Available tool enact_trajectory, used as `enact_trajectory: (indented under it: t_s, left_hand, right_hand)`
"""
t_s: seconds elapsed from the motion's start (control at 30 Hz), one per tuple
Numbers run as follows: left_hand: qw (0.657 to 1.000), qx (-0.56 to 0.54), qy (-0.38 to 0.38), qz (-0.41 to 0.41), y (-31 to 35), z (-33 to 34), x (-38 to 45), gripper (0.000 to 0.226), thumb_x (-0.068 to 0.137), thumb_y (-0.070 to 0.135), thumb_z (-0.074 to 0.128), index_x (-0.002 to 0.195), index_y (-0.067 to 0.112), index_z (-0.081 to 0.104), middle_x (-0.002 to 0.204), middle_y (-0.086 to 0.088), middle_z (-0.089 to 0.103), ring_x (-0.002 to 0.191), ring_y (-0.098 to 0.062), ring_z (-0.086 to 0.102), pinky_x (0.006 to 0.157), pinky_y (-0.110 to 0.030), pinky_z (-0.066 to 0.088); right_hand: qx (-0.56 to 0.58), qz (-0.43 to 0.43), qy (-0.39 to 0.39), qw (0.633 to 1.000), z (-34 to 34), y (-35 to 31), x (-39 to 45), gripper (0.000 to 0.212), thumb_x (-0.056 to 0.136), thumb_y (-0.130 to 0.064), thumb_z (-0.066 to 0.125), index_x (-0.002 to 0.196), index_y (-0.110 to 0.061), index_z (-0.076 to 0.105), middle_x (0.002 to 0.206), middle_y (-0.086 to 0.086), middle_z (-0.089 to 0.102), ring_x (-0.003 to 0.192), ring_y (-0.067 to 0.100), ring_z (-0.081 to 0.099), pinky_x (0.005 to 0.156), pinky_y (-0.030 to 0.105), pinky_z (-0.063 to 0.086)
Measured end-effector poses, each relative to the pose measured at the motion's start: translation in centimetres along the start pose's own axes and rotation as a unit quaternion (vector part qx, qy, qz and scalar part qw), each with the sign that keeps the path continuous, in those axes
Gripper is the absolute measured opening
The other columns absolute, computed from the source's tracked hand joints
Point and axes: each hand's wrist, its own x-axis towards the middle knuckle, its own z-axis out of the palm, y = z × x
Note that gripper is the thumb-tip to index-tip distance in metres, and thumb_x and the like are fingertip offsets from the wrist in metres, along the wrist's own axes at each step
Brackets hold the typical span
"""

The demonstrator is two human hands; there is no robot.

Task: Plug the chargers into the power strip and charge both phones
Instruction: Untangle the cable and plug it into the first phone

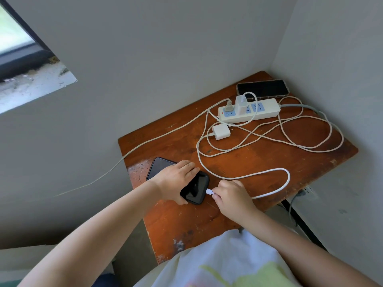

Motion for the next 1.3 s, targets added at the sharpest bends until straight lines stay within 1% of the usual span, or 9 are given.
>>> enact_trajectory:
  t_s: [0.07,0.2,0.33,0.43,0.5,0.63,0.73,0.9,1.3]
  left_hand:
    - [1.000,0.005,-0.019,0.004,-0.4,-0.2,0.3,0.093,0.073,0.046,0.065,0.142,0.010,0.014,0.150,-0.013,0.022,0.137,-0.028,0.015,0.112,-0.033,0.017]
    - [0.998,0.021,-0.067,0.005,-1.8,-0.5,0.4,0.093,0.072,0.041,0.070,0.142,0.013,0.015,0.150,-0.012,0.022,0.136,-0.028,0.017,0.111,-0.036,0.021]
    - [0.991,0.048,-0.122,0.007,-3.4,-1.0,0.1,0.093,0.072,0.034,0.072,0.142,0.014,0.015,0.151,-0.012,0.021,0.137,-0.029,0.017,0.112,-0.038,0.019]
    - [0.991,0.042,-0.128,0.015,-4.1,-1.5,-0.4,0.081,0.076,0.024,0.068,0.140,0.010,0.020,0.150,-0.013,0.023,0.137,-0.029,0.018,0.112,-0.038,0.016]
    - [0.994,0.011,-0.113,0.006,-4.4,-1.5,-0.7,0.066,0.082,0.018,0.059,0.139,0.008,0.026,0.148,-0.013,0.027,0.136,-0.028,0.021,0.112,-0.038,0.017]
    - [0.994,0.003,-0.109,0.003,-4.5,-1.1,-1.7,0.059,0.086,0.018,0.050,0.139,0.010,0.025,0.151,-0.010,0.022,0.139,-0.025,0.015,0.113,-0.036,0.010]
    - [0.996,-0.024,-0.086,0.008,-4.1,-0.7,-2.2,0.061,0.082,0.030,0.030,0.138,0.008,0.028,0.150,-0.012,0.024,0.139,-0.026,0.015,0.112,-0.034,0.008]
    - [0.993,0.064,-0.104,0.008,-4.3,0.6,-2.9,0.073,0.084,0.002,0.054,0.142,0.020,0.014,0.155,-0.002,0.011,0.142,-0.024,0.002,0.114,-0.036,0.008]
    - [0.995,0.050,-0.072,-0.042,-2.8,1.7,-4.3,0.078,0.084,0.000,0.054,0.143,0.021,0.007,0.155,-0.002,0.001,0.141,-0.024,-0.007,0.114,-0.039,0.005]
  right_hand:
    - [-0.014,0.014,-0.032,0.999,0.2,0.4,0.0,0.024,0.092,-0.019,0.049,0.107,-0.009,0.065,0.096,0.011,0.067,0.089,0.023,0.060,0.090,0.034,0.042]
    - [-0.035,0.031,-0.071,0.996,0.2,1.0,-0.2,0.028,0.094,-0.027,0.045,0.115,-0.016,0.060,0.112,0.003,0.064,0.104,0.015,0.055,0.102,0.030,0.035]
    - [-0.028,0.022,-0.100,0.994,-0.2,1.2,-0.1,0.029,0.094,-0.028,0.045,0.117,-0.017,0.059,0.118,0.002,0.063,0.109,0.015,0.053,0.099,0.027,0.037]
    - [-0.014,-0.005,-0.064,0.998,-0.5,1.3,0.7,0.026,0.091,-0.020,0.050,0.113,-0.011,0.062,0.116,0.006,0.064,0.109,0.018,0.052,0.095,0.028,0.041]
    - [-0.036,-0.013,-0.042,0.998,-0.3,1.5,1.4,0.028,0.089,-0.015,0.053,0.115,-0.008,0.061,0.121,0.009,0.060,0.116,0.023,0.047,0.099,0.034,0.038]
    - [-0.082,-0.013,-0.079,0.993,0.1,1.9,2.4,0.038,0.091,-0.014,0.048,0.129,-0.011,0.047,0.140,0.007,0.044,0.132,0.020,0.032,0.110,0.036,0.026]
    - [-0.091,-0.017,-0.080,0.993,0.5,2.1,2.7,0.038,0.091,-0.013,0.047,0.130,-0.011,0.046,0.141,0.004,0.045,0.132,0.018,0.033,0.108,0.036,0.029]
    - [-0.092,-0.010,-0.072,0.993,0.4,2.3,2.9,0.035,0.091,-0.014,0.050,0.125,-0.008,0.051,0.132,0.006,0.052,0.122,0.021,0.042,0.100,0.033,0.039]
    - [-0.062,0.004,-0.120,0.991,-0.6,2.9,3.2,0.037,0.093,-0.020,0.048,0.129,-0.016,0.047,0.138,-0.001,0.045,0.127,0.015,0.036,0.106,0.028,0.032]
